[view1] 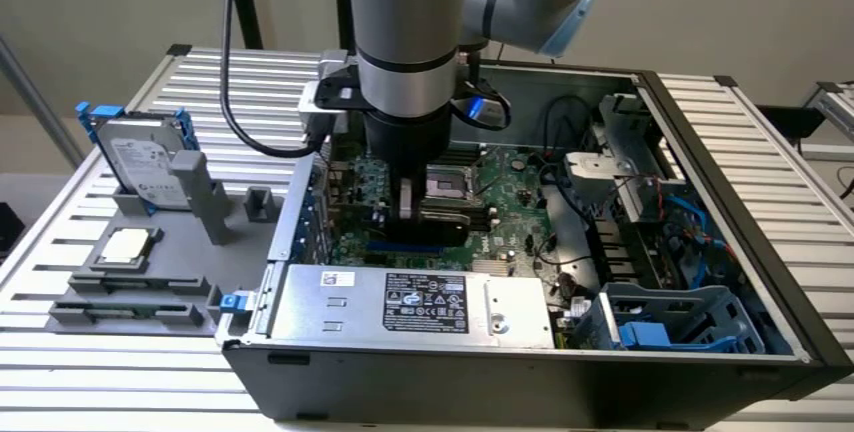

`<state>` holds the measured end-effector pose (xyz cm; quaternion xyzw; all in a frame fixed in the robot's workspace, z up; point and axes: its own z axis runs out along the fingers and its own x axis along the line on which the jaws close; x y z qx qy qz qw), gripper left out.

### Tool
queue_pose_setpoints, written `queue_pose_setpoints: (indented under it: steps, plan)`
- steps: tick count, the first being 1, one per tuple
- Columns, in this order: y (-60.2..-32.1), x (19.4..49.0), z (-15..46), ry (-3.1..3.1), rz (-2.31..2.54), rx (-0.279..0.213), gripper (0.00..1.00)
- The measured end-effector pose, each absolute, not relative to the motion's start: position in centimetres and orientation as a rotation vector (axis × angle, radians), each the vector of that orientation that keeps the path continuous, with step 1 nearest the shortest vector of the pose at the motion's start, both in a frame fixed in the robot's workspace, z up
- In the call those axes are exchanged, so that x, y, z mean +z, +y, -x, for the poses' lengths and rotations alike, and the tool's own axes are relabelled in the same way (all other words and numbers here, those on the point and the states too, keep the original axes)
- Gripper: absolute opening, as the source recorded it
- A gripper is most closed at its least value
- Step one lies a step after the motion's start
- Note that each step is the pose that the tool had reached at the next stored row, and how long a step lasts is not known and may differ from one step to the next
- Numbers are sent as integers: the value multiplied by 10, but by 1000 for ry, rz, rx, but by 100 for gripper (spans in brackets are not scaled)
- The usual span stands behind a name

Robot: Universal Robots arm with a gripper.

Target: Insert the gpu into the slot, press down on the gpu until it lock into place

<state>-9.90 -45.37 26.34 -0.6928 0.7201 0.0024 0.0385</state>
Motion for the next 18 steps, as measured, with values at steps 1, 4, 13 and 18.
queue_pose_setpoints:
  steps: [1,4,13,18]
  plan:
    - [-454,263,99,2208,2126,7,26]
    - [-453,263,100,2205,2129,7,26]
    - [-452,260,100,2204,2138,-1,26]
    - [-451,258,100,2203,2139,-1,26]
